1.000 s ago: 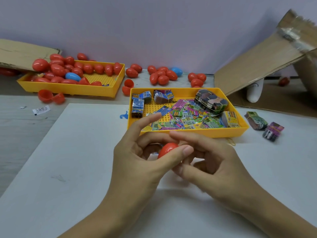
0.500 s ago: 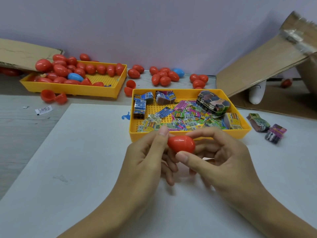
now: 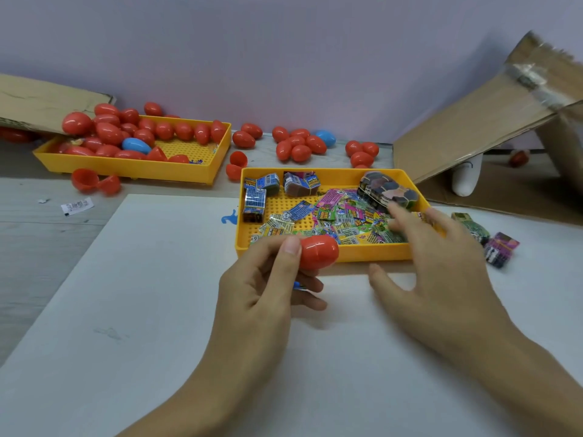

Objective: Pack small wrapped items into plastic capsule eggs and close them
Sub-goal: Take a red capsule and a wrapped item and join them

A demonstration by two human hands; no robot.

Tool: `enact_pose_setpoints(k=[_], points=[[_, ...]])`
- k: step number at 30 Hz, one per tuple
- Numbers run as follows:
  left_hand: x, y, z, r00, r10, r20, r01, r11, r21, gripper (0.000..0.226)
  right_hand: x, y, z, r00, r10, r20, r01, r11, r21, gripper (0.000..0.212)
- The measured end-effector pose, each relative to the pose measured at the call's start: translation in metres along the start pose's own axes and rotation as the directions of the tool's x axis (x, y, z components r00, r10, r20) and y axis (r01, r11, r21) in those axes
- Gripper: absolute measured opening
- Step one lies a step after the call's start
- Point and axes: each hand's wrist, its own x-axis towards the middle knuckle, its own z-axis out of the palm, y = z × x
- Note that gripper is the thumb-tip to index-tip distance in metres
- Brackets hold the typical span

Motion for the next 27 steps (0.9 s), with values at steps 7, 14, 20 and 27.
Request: enact_pose_setpoints(k=[7,14,20,27], points=[[0.0,0.0,0.0,0.999,-0.033,0.002,0.033,0.999,-0.031,0.033,-0.001,0.002,0.004,0.99,-0.035,-0.135,0.063,0.976,0.21,0.054],[-0.002,0.003,0.002,1.0,-0.017,0.024,0.017,0.999,-0.029,0.029,-0.001,-0.004,0.001,0.946,0.039,-0.321,0.169,0.788,0.592,0.052],[-0.004,0.005,-0.001,0.998,-0.051,0.047,0.053,0.998,-0.044,0.03,-0.013,-0.02,0.0,0.985,0.029,-0.17,0.132,0.506,0.853,0.036],[0.002,0.004,-0.003,0.992,-0.083,0.093,0.084,0.996,-0.014,0.021,-0.016,-0.025,0.001,0.999,0.022,0.039,-0.045,0.399,0.916,0.03]])
